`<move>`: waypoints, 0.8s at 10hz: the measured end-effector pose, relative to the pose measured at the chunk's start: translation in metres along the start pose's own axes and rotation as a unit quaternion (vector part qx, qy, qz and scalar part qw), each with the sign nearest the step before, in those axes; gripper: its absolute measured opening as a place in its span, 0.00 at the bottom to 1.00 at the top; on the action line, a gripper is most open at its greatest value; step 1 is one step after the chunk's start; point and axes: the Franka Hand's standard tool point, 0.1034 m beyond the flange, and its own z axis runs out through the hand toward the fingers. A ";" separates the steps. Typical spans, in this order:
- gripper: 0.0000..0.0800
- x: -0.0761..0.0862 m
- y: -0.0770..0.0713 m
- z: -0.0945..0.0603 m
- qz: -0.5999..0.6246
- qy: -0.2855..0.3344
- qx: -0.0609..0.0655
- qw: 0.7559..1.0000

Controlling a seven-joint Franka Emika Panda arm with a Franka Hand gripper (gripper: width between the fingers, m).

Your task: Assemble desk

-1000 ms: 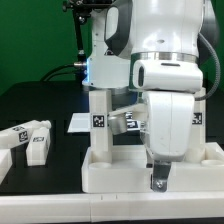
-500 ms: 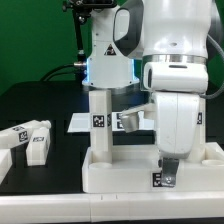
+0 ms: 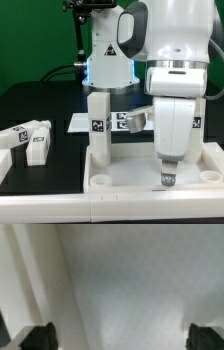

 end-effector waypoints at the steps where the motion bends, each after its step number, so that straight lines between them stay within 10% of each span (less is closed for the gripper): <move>1: 0.81 -0.004 0.005 -0.001 -0.002 -0.001 -0.002 1.000; 6: 0.81 -0.035 0.055 -0.047 0.007 -0.010 -0.014 1.000; 8: 0.81 -0.030 0.049 -0.040 0.060 -0.008 -0.011 0.998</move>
Offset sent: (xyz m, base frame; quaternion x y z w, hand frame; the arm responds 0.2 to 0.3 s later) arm 0.0194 -0.0168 0.0472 -0.0004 -0.0034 -0.0490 0.9988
